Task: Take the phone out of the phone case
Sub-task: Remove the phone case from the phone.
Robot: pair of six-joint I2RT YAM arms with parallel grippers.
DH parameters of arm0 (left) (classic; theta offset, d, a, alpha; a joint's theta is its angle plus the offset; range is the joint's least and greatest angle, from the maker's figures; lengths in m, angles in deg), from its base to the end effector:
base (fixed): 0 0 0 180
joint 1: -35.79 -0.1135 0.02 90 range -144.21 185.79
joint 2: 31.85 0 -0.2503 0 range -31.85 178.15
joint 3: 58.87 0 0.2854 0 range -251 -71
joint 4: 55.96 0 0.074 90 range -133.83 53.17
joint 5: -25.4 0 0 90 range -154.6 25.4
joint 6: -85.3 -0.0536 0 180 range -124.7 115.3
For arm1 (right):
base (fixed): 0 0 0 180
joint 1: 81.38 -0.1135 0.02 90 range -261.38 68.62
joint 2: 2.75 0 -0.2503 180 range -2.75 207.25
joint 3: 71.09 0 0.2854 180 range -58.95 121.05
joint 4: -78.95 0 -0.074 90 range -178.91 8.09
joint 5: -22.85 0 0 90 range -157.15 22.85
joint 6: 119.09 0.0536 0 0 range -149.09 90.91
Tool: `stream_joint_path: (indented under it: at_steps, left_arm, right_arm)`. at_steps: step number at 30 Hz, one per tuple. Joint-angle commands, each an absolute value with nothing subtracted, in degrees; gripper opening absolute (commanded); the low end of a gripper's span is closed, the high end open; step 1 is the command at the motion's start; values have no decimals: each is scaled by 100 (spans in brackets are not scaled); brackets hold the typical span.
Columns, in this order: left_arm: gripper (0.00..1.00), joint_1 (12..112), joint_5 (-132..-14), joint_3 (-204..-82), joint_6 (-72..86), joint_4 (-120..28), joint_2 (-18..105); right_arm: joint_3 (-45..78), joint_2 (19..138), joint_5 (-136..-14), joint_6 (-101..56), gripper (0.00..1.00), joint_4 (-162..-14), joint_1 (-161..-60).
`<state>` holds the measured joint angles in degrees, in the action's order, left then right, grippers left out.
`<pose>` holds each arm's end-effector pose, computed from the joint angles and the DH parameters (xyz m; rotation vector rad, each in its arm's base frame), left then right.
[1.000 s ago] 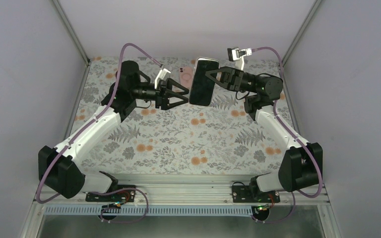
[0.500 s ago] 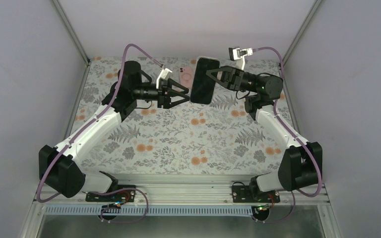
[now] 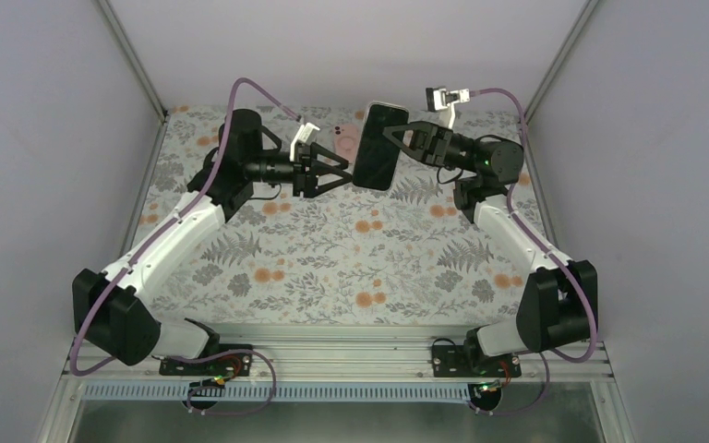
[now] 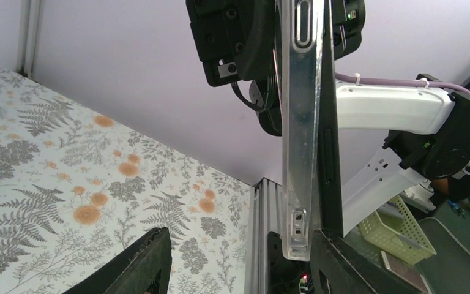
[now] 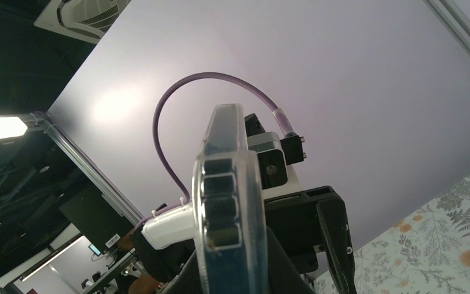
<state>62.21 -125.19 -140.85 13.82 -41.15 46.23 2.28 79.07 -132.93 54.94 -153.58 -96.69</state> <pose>0.2941 -0.1982 0.3588 0.9445 1.6558 -1.4688 0.3108 0.1358 0.3861 -0.5935 1.4391 1.8920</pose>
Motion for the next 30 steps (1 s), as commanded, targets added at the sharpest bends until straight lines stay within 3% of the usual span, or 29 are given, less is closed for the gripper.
stream_joint_path:
  at_steps: [1,11,30]
  left_arm:
    - [56,6119,-11524,-14421,1094,-3765,4827]
    - [56,6102,-10579,-14780,779,-3185,5024]
    - [50,6102,-12153,-14941,1421,-3975,5120]
  right_arm:
    - [266,7766,-13311,5847,4,-15873,-10003]
    - [233,7811,-13370,5819,4,-15909,-10224]
    - [-141,7907,-13433,5338,4,-15552,-10672]
